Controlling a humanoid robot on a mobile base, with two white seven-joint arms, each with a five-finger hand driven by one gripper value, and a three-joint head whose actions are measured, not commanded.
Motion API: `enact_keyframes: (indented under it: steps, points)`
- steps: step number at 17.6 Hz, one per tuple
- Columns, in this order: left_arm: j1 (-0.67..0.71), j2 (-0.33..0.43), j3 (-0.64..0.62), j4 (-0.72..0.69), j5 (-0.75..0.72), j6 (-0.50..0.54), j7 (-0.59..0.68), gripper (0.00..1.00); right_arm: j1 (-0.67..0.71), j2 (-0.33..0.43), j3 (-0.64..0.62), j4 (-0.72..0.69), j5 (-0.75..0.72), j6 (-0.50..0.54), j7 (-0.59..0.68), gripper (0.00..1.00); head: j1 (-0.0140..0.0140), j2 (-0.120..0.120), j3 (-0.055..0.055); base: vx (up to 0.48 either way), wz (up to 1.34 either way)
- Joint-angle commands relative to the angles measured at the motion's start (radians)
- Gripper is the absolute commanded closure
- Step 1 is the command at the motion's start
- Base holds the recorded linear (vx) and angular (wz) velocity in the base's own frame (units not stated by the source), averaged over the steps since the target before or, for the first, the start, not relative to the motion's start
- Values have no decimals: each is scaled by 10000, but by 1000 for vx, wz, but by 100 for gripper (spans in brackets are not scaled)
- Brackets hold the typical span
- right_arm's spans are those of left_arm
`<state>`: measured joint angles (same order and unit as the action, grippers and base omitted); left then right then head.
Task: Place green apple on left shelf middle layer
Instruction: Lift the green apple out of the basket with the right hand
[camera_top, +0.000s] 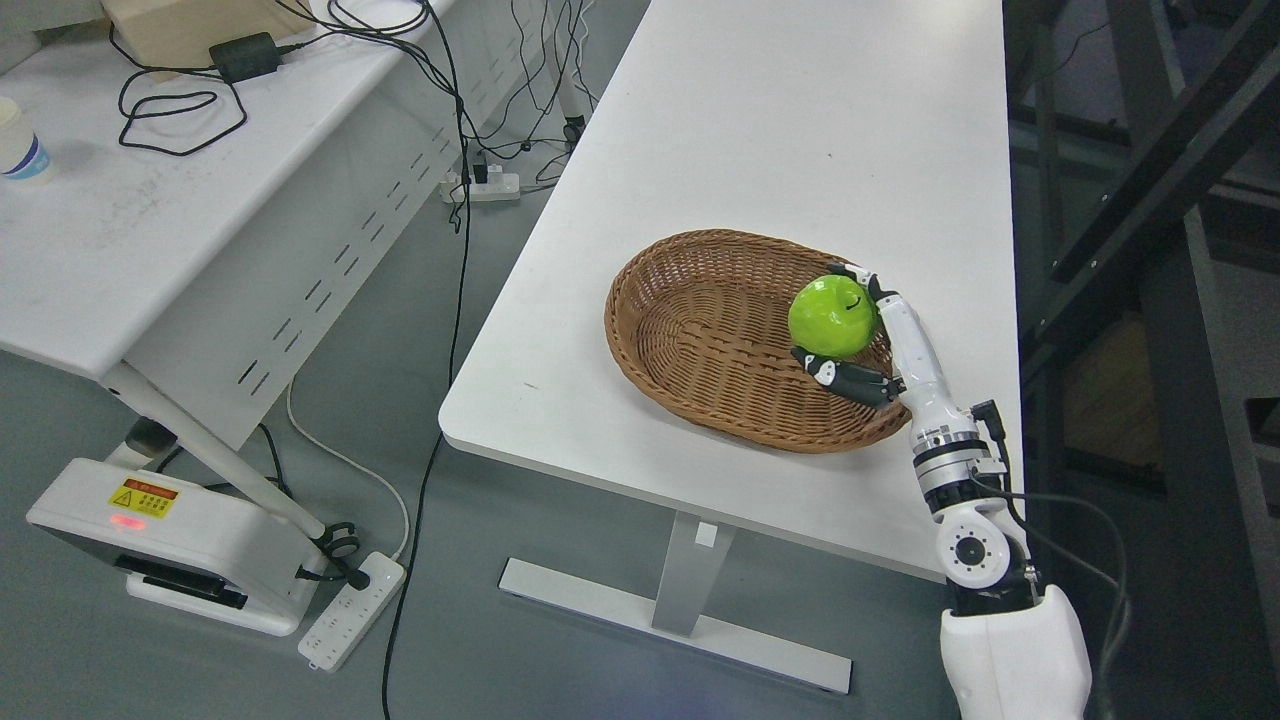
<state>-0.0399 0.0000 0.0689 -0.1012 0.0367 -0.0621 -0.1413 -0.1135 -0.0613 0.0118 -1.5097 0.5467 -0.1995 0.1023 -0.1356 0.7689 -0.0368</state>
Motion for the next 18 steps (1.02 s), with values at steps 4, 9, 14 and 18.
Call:
enact_keyframes:
  steps: [4, 9, 14, 18]
  points:
    - [0, 175, 1, 0, 1, 38, 1, 0, 1135, 439, -1759, -1915, -1524, -229, -179, 100, 0, 0, 0, -1, -11]
    - [0, 175, 1, 0, 1, 38, 1, 0, 1410, 439, -1713, -1930, -1571, -306, -210, 100, 0, 0, 0, -37, -91]
    - [0, 175, 1, 0, 1, 38, 1, 0, 1947, 439, -995, -1869, -1571, -260, -164, 100, 0, 0, 0, -90, -235]
    - [0, 175, 1, 0, 1, 54, 1, 0, 2331, 439, -547, -1869, -1571, -245, -194, 100, 0, 0, 0, -79, -284]
